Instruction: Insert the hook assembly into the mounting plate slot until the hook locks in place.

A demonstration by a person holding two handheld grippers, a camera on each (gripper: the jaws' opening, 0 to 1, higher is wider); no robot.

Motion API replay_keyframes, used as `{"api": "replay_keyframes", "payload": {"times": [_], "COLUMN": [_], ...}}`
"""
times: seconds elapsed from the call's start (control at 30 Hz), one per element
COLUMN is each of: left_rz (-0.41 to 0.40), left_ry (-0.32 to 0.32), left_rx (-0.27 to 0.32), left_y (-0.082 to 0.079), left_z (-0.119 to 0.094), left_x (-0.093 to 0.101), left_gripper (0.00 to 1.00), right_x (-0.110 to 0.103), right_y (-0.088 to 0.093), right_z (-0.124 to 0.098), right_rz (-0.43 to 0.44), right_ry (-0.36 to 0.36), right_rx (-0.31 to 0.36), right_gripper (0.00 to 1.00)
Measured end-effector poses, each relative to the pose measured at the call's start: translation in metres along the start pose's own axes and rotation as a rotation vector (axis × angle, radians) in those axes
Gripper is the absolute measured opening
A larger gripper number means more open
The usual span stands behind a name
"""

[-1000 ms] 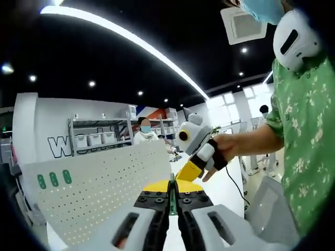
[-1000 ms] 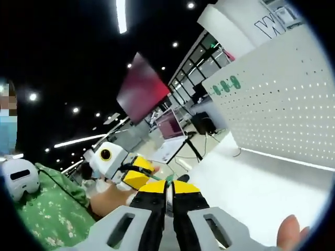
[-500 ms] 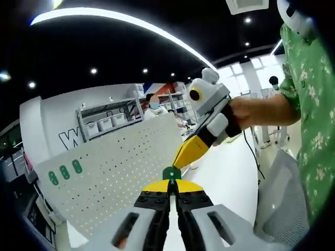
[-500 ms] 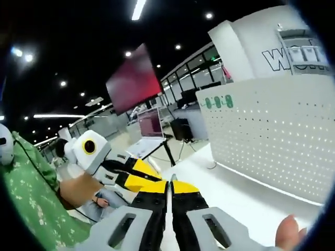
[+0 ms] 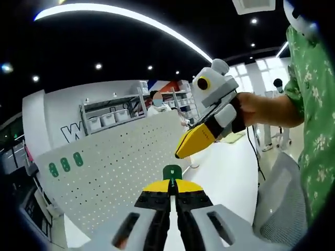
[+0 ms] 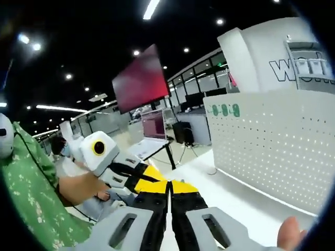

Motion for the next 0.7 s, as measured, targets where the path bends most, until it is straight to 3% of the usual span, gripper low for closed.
{"api": "replay_keyframes", "payload": {"times": [0.7], "left_rz": [-0.102], "left_ry": [-0.068], "left_rx": [0.014], "left_y": [-0.002], "left_z": [0.0], "left_x": [-0.016], "left_gripper": [0.02], "right_x": [0.003], "right_y": [0.008], "right_z": [-0.004], "right_rz": [-0.103], "right_ry": [0.047], "right_rx": [-0.061], "right_gripper": [0.15]}}
Point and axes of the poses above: the point that each gripper's makers call its tool centre point, and the gripper's own axes: z roughly forward along the fingers, x roughly to its right, y roughly out of its underside, the point moved 6 cm from there along -z, roughly backward along the fingers, and after that the axes turned 10 degrees about -y, right-handed, at the moved point
